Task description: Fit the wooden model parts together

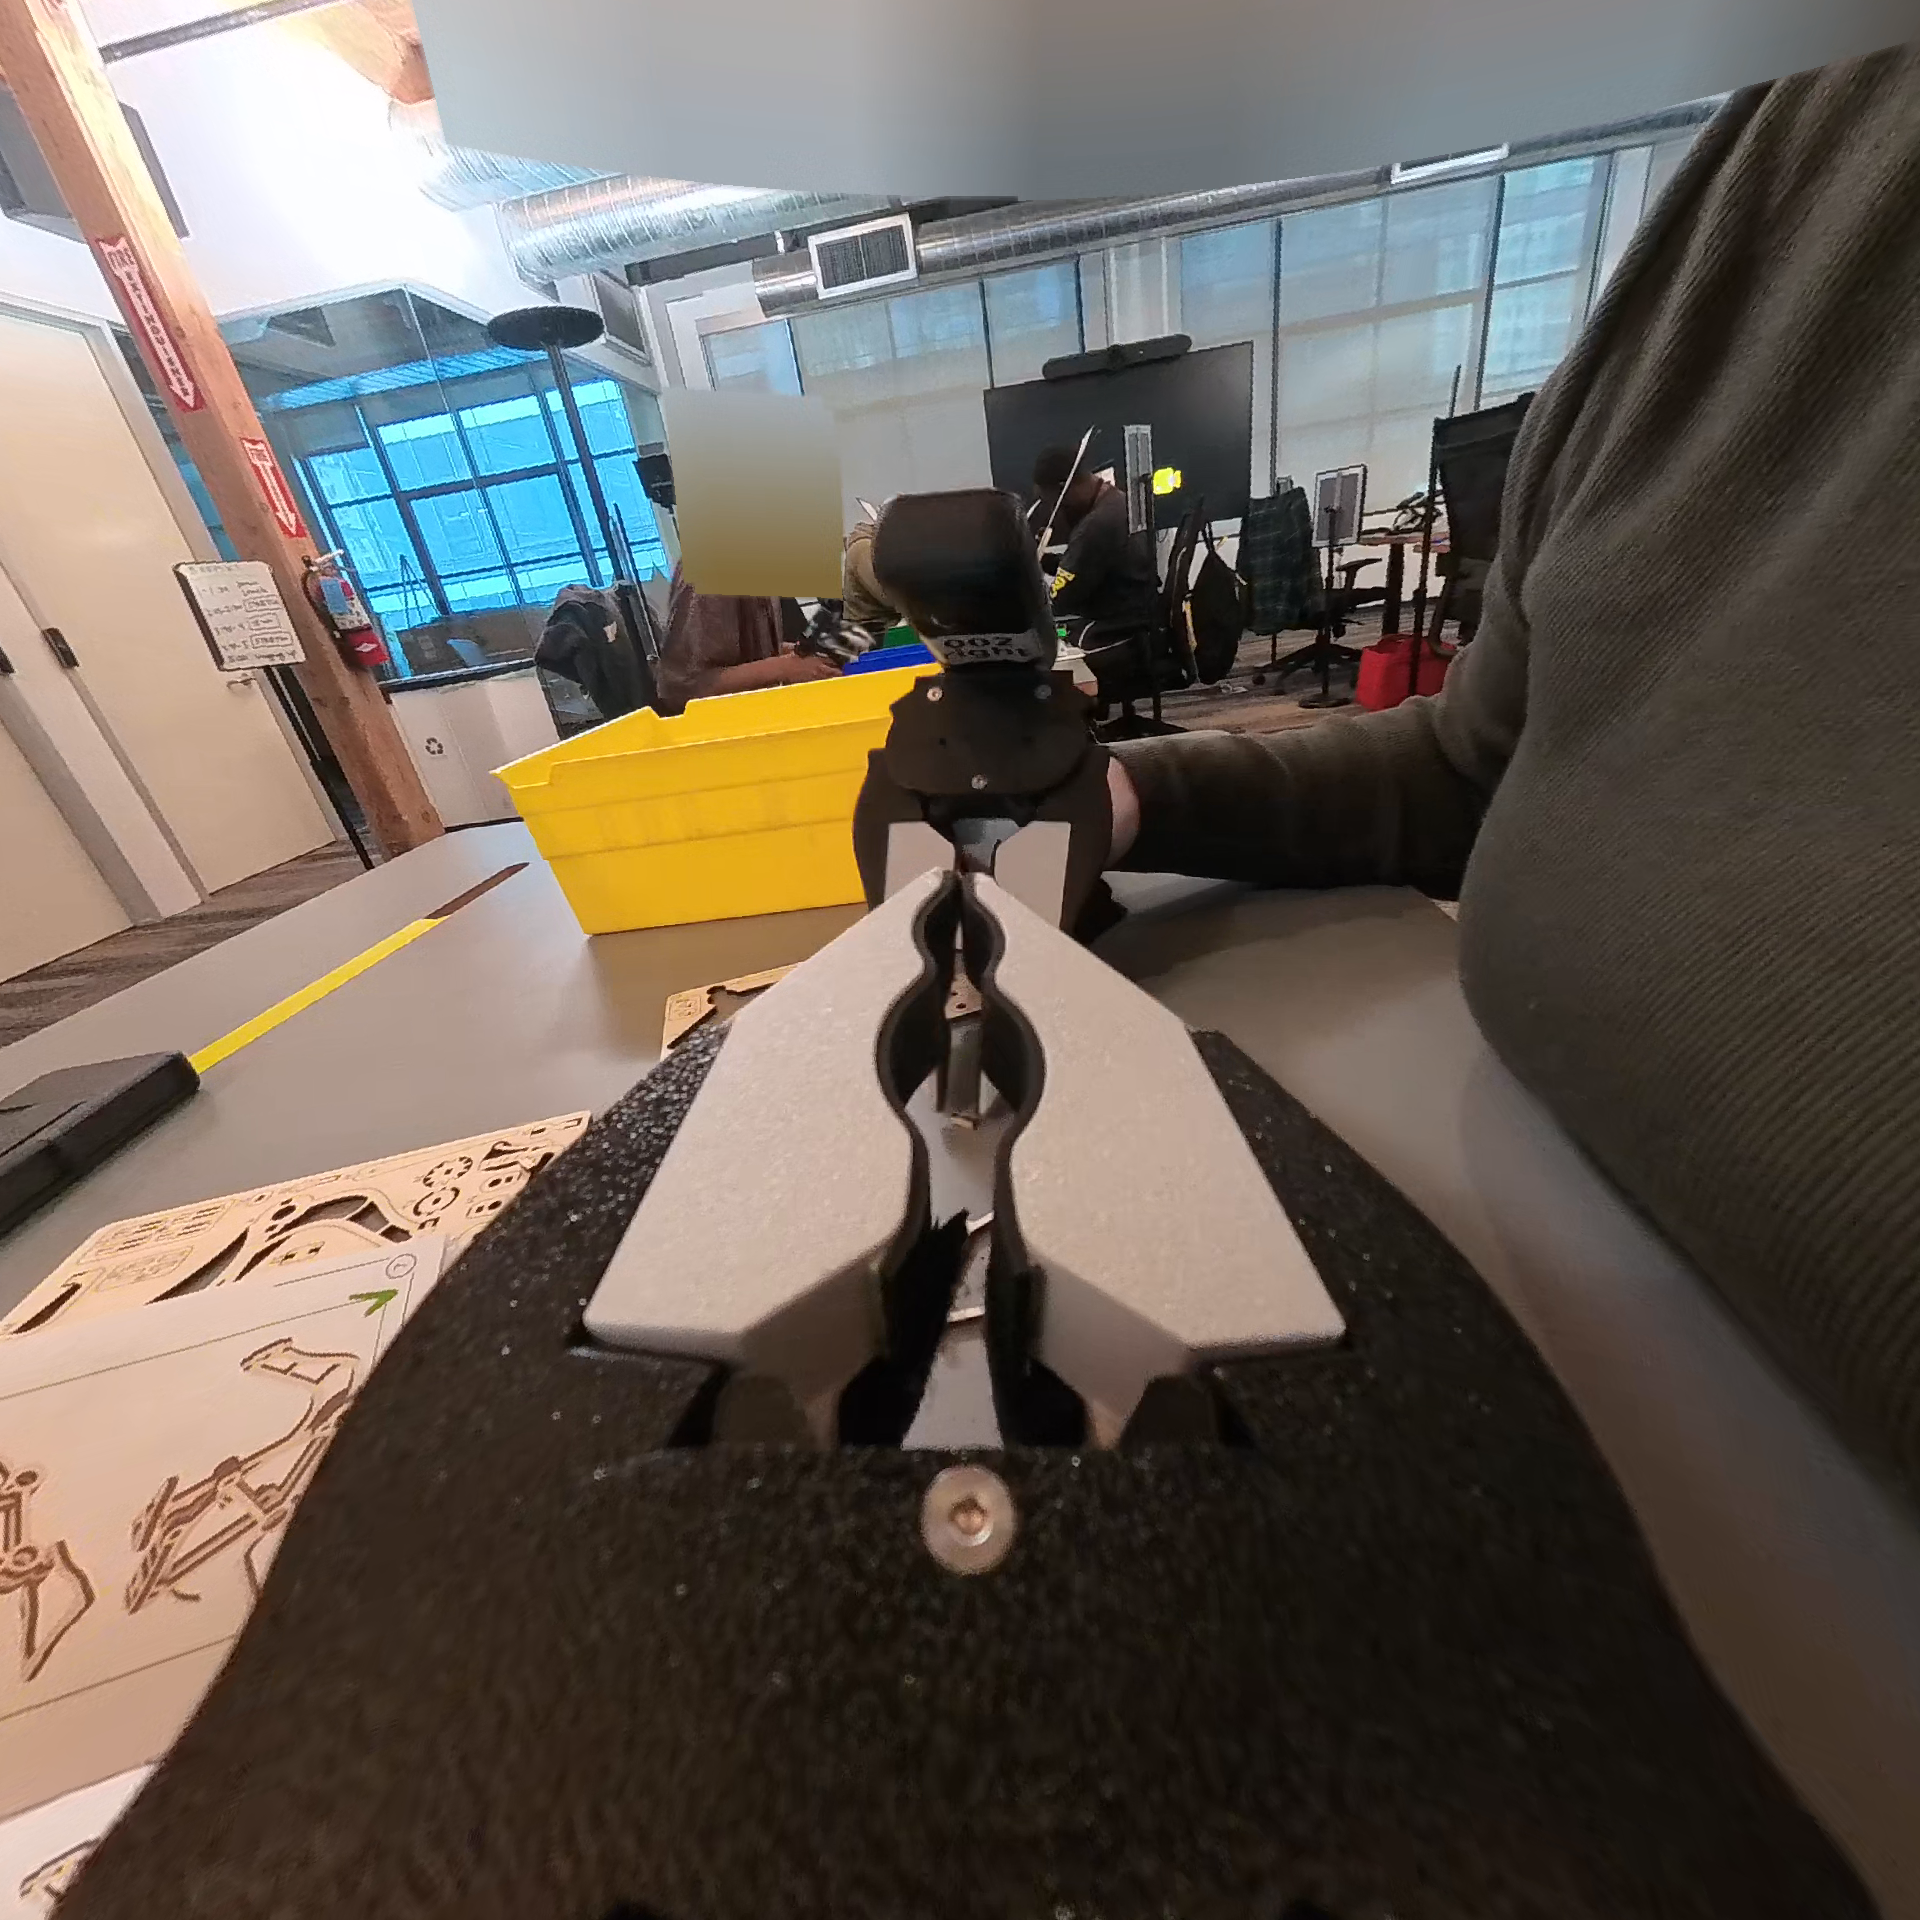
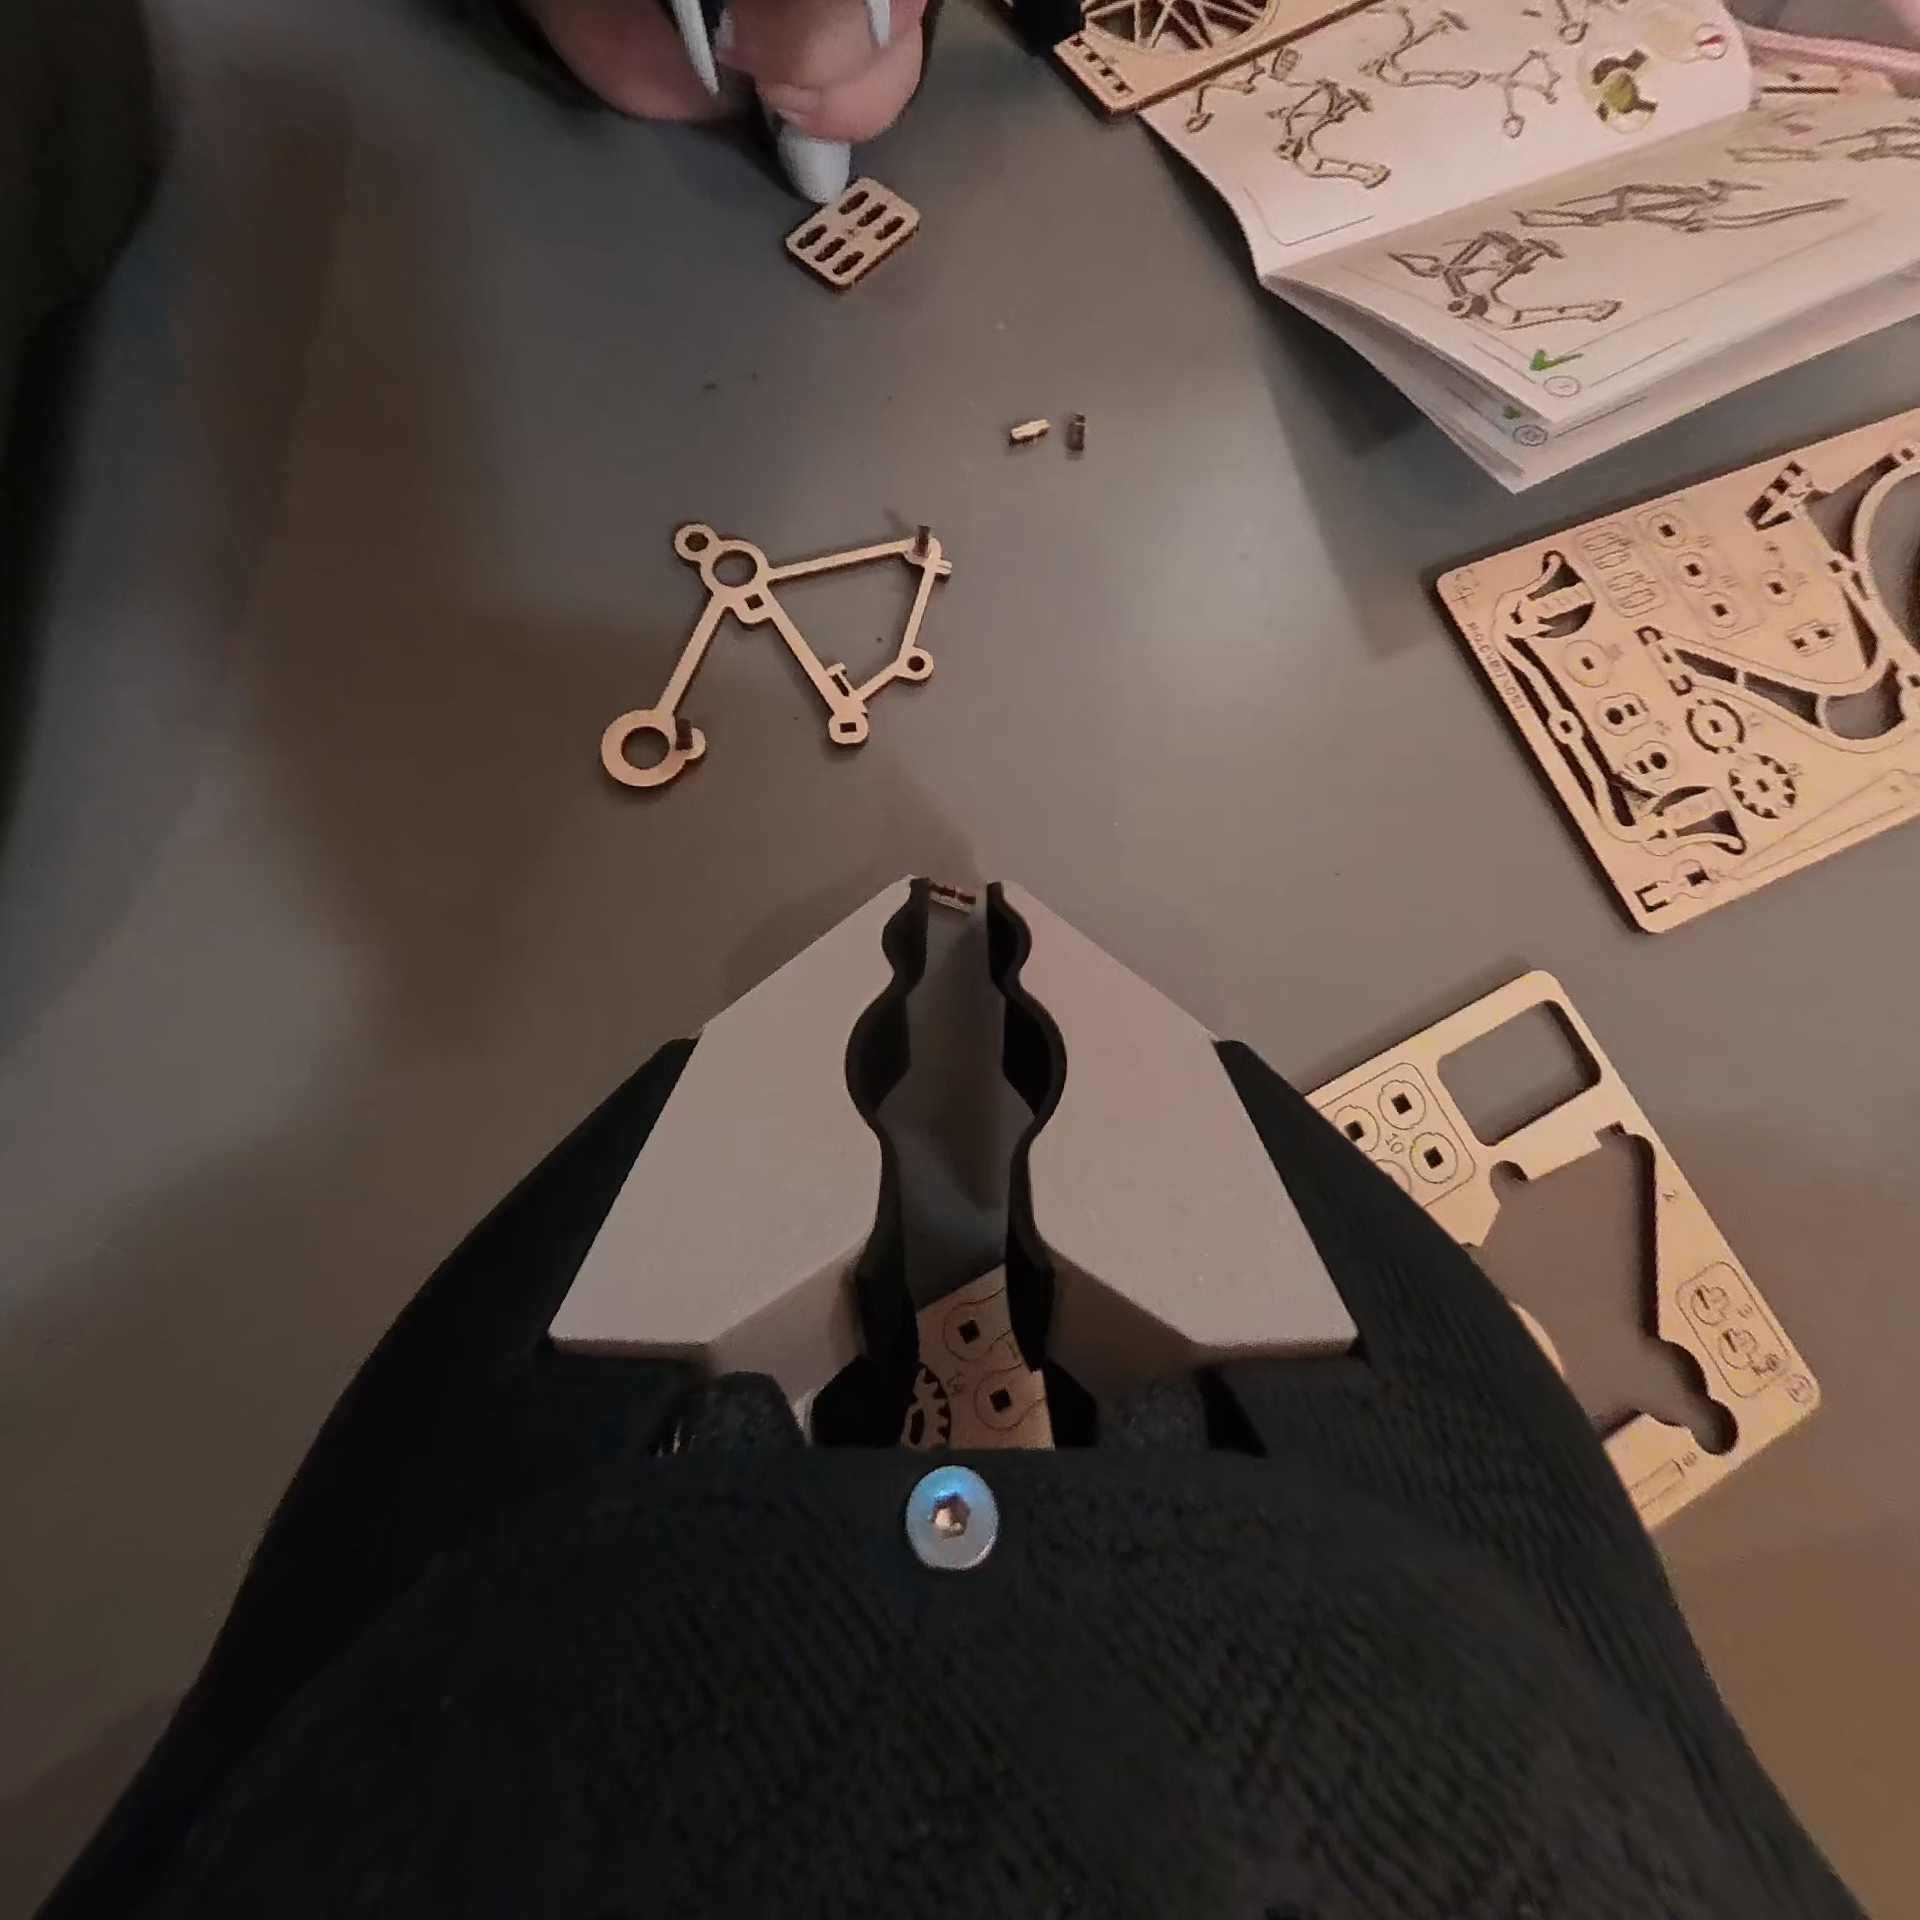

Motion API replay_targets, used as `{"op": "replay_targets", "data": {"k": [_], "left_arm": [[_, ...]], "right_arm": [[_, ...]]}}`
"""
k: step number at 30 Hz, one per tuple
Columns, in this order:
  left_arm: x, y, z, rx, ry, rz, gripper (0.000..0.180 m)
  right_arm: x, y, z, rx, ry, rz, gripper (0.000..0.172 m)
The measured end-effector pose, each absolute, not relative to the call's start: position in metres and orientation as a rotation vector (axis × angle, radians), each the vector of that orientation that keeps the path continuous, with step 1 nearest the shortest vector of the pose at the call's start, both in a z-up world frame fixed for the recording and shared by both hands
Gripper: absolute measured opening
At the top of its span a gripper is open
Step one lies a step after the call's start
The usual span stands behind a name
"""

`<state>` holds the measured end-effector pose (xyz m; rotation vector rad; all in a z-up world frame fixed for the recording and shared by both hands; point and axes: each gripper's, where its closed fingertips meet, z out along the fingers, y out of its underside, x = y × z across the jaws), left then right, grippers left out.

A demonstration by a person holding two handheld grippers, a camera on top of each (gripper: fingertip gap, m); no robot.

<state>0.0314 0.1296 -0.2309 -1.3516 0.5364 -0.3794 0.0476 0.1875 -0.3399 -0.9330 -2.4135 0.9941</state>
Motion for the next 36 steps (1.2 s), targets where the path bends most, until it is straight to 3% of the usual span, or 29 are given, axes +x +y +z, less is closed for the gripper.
{"op": "replay_targets", "data": {"k": [6, 19, 36], "left_arm": [[0.032, 0.129, -0.231, -1.351, 0.537, -0.383, 0.000], [0.034, 0.129, -0.232, -1.355, 0.554, -0.385, 0.000], [0.034, 0.129, -0.232, -1.355, 0.555, -0.387, 0.000]], "right_arm": [[0.045, 0.189, -0.341, -0.942, -2.401, 0.970, 0.018], [0.051, 0.187, -0.340, -0.936, -2.417, 1.035, 0.019], [0.056, 0.182, -0.342, -1.009, -2.461, 1.113, 0.009]]}}
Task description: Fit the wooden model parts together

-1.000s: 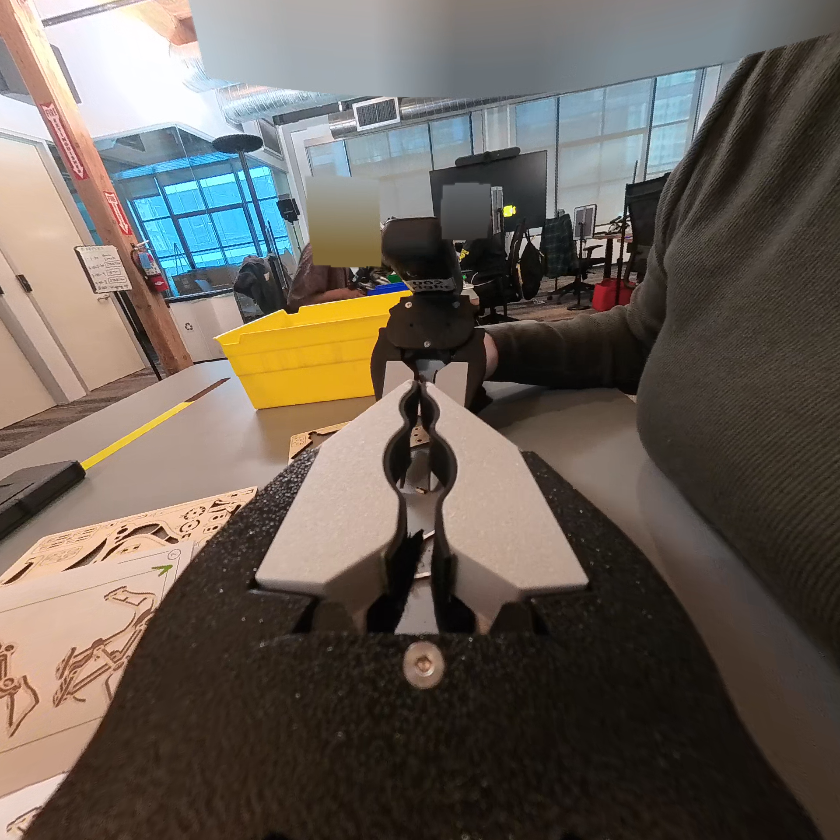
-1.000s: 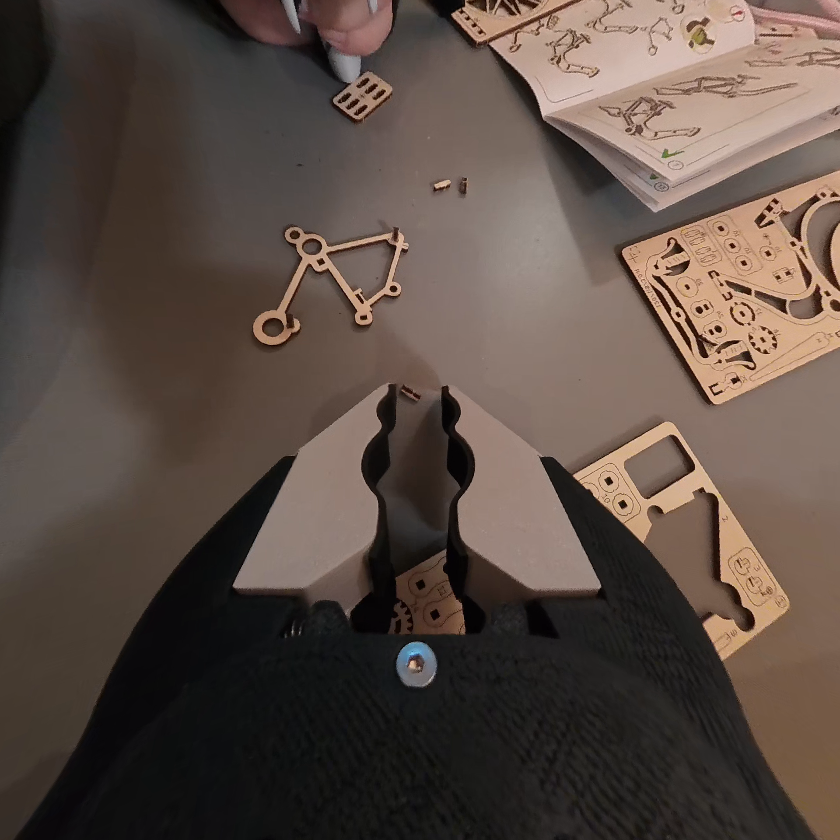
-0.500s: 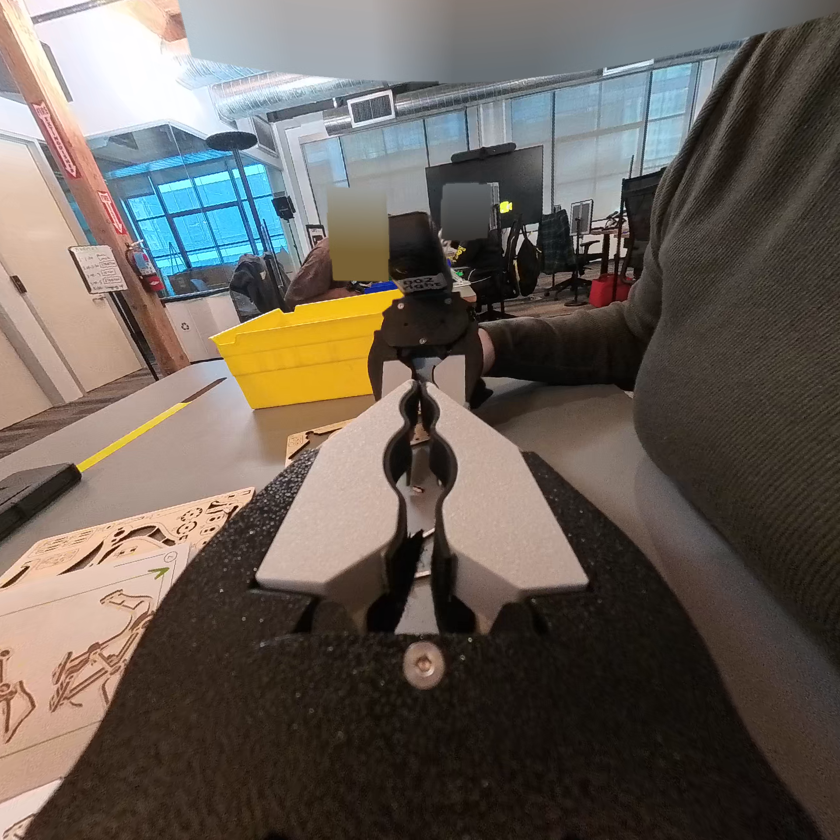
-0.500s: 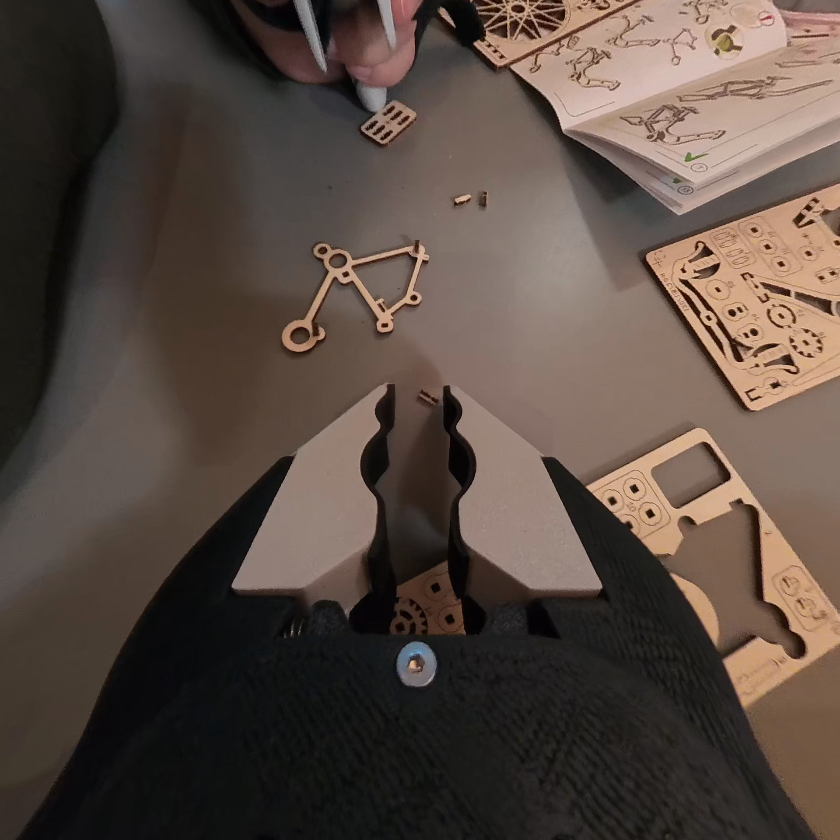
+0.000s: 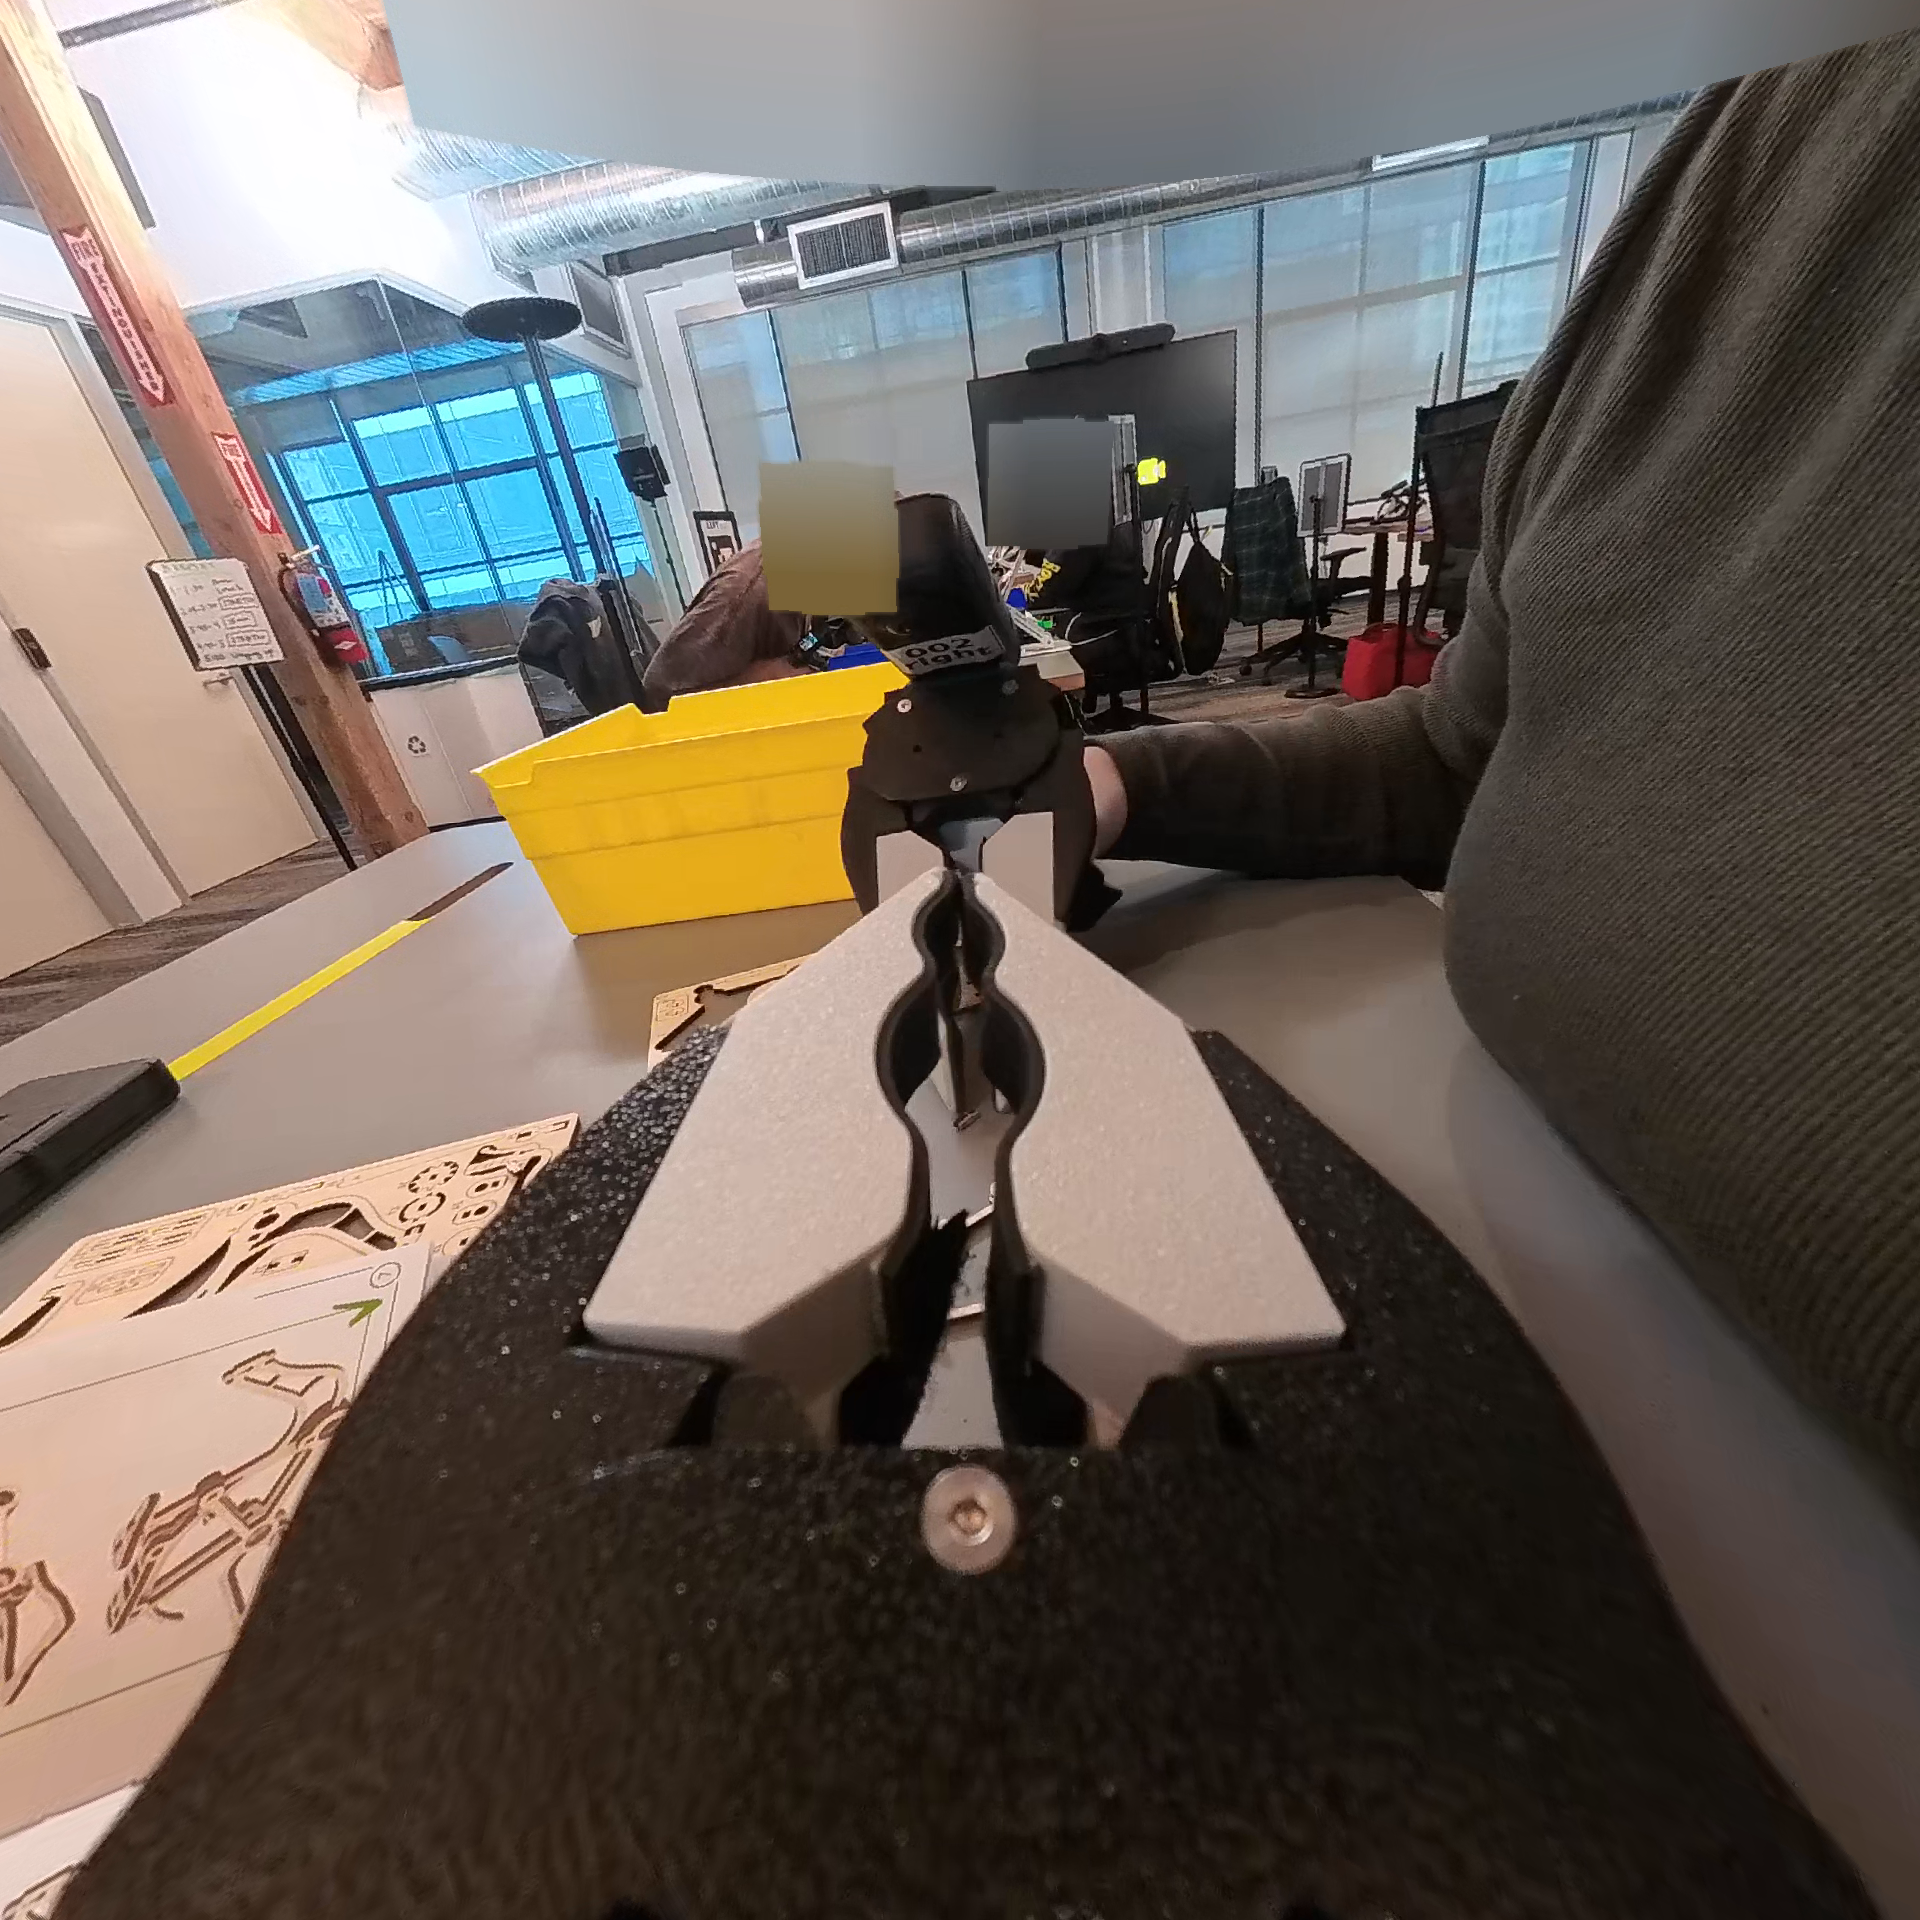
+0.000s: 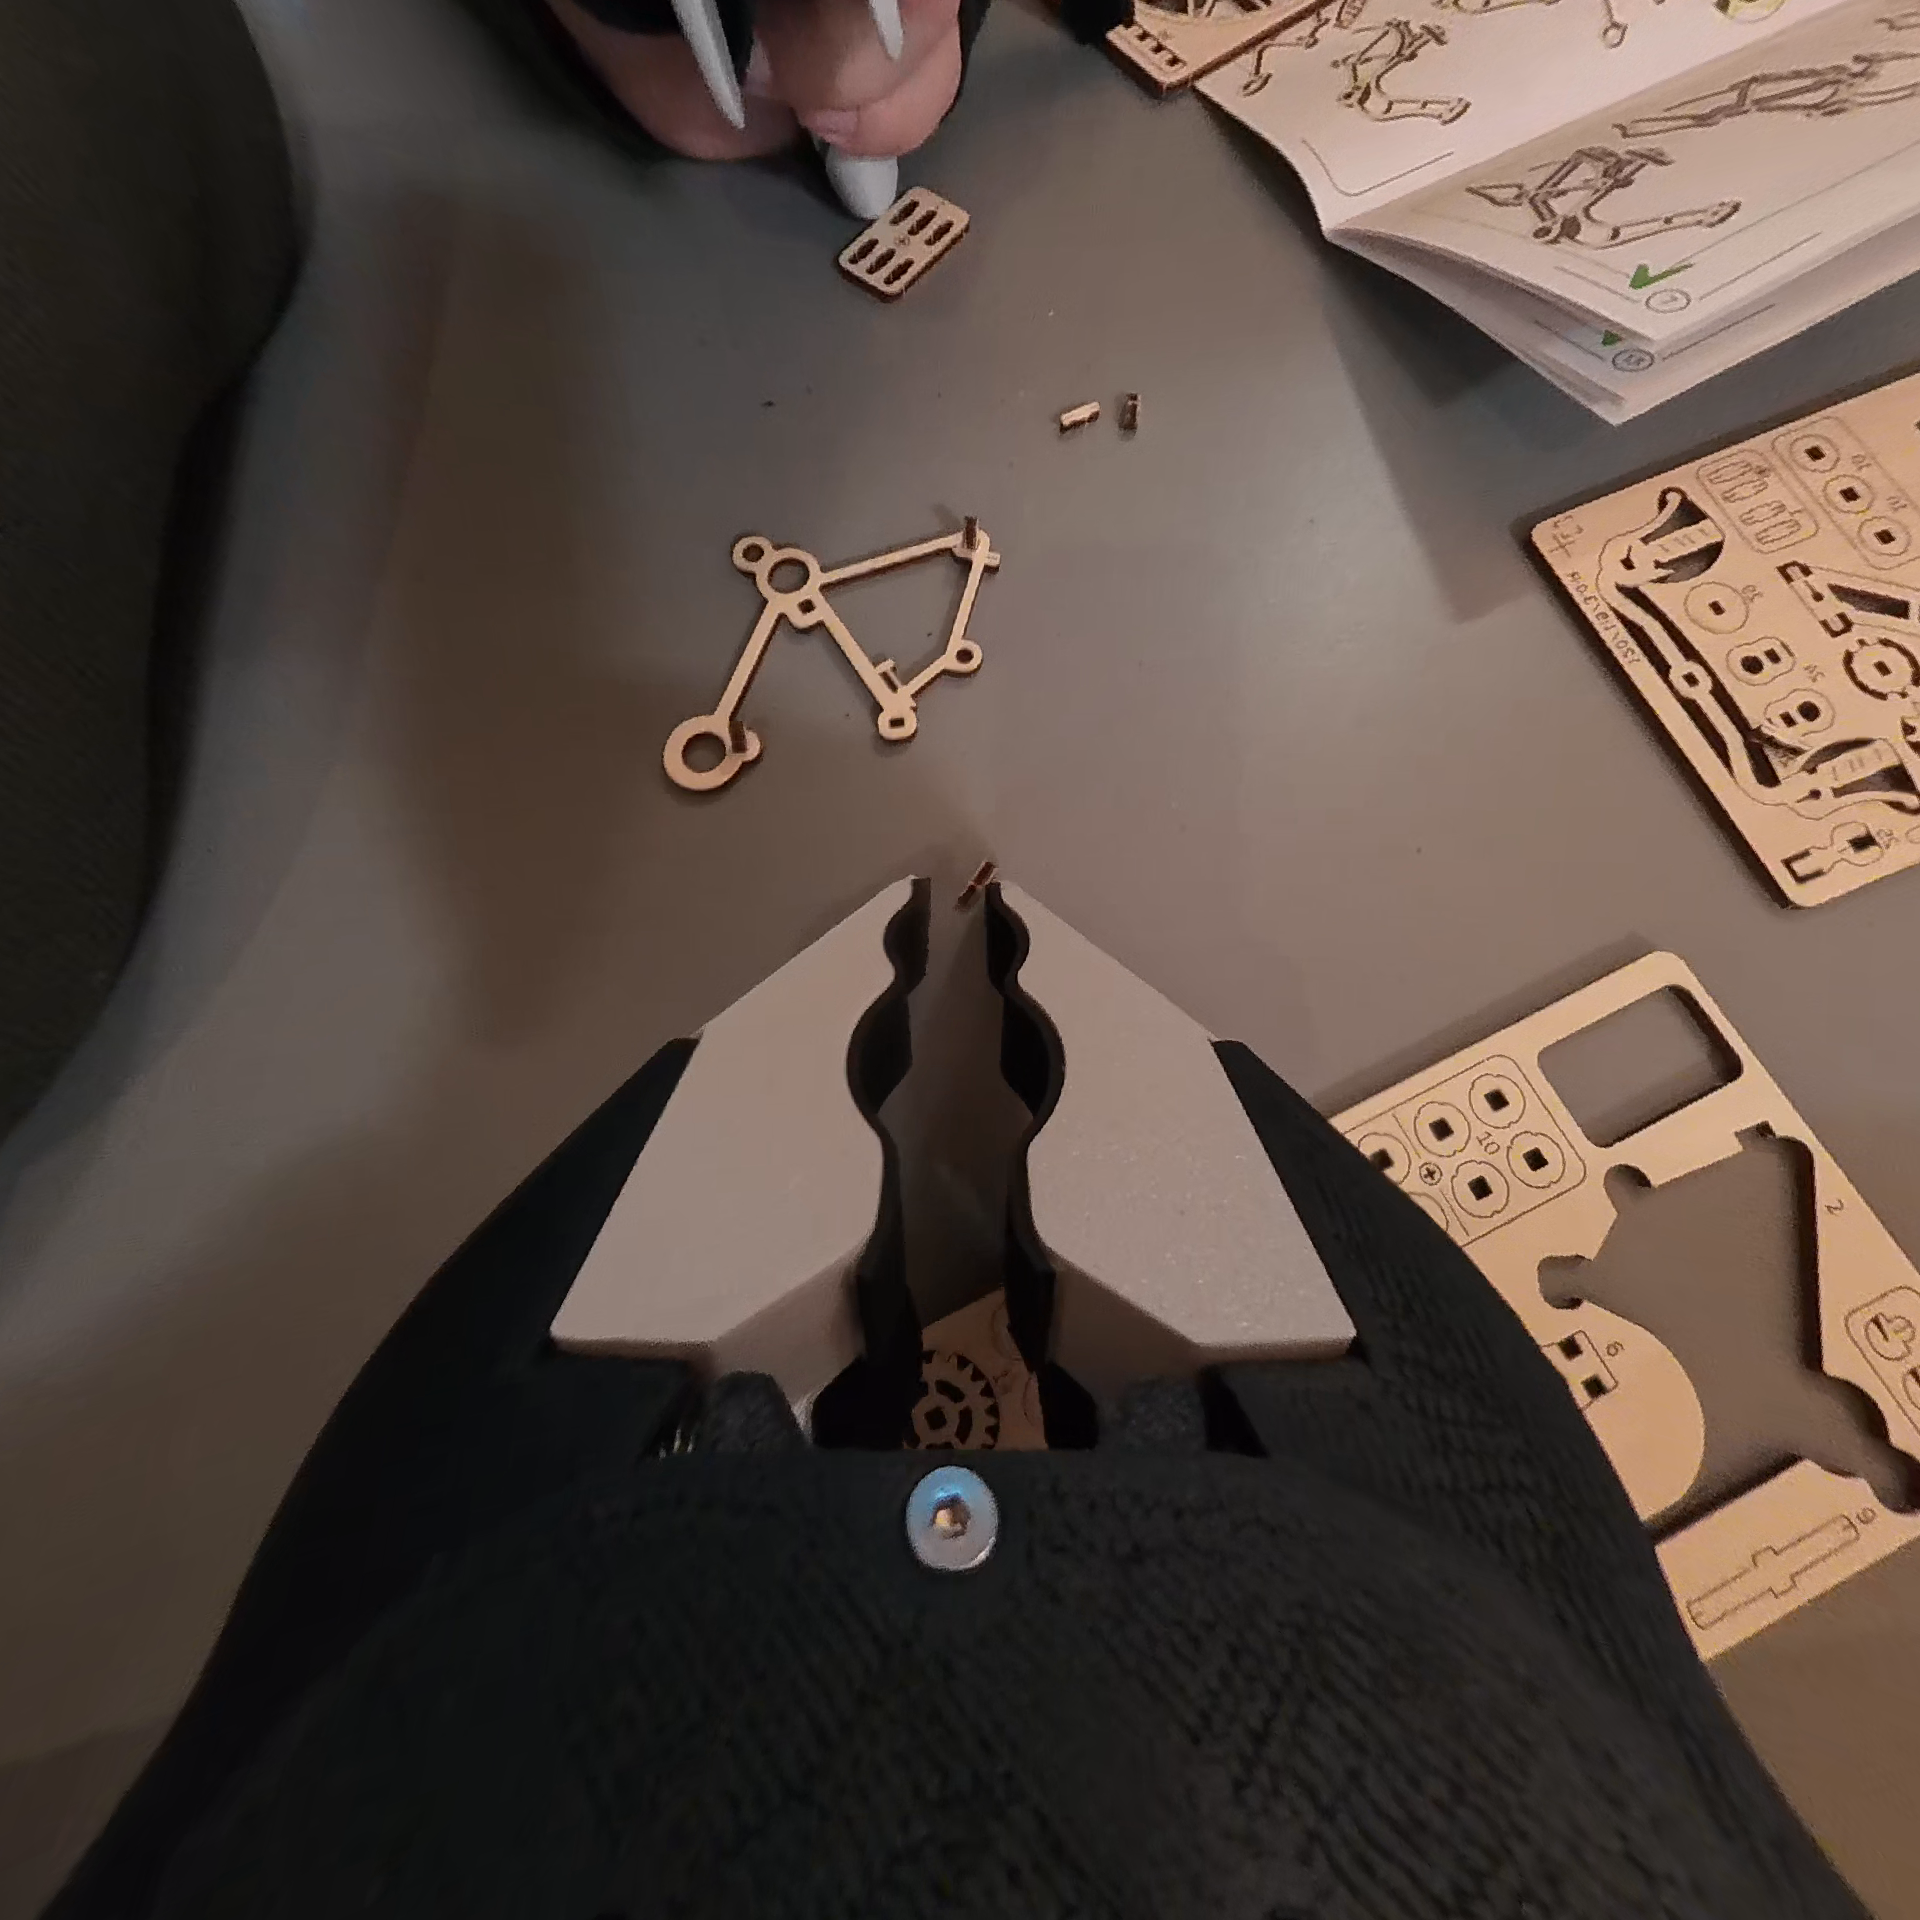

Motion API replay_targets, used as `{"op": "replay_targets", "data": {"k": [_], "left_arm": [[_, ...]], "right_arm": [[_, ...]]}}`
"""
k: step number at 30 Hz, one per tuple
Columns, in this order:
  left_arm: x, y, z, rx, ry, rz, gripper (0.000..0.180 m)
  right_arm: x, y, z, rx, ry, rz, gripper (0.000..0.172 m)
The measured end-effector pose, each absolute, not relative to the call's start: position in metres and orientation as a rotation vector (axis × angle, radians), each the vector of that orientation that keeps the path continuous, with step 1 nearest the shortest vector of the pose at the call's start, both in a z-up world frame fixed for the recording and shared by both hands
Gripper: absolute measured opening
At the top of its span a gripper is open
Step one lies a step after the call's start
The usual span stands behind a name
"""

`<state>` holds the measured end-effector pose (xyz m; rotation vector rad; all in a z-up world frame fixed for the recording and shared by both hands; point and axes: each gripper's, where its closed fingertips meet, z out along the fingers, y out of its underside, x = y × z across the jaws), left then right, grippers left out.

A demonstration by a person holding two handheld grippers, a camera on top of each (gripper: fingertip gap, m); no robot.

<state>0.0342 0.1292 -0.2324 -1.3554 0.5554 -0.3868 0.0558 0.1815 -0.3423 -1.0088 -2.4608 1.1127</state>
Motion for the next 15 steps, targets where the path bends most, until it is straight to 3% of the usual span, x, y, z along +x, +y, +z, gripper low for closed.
{"op": "replay_targets", "data": {"k": [15], "left_arm": [[0.037, 0.131, -0.237, -1.375, 0.584, -0.336, 0.000]], "right_arm": [[0.037, 0.174, -0.323, -0.929, -2.284, 1.170, 0.000]]}}
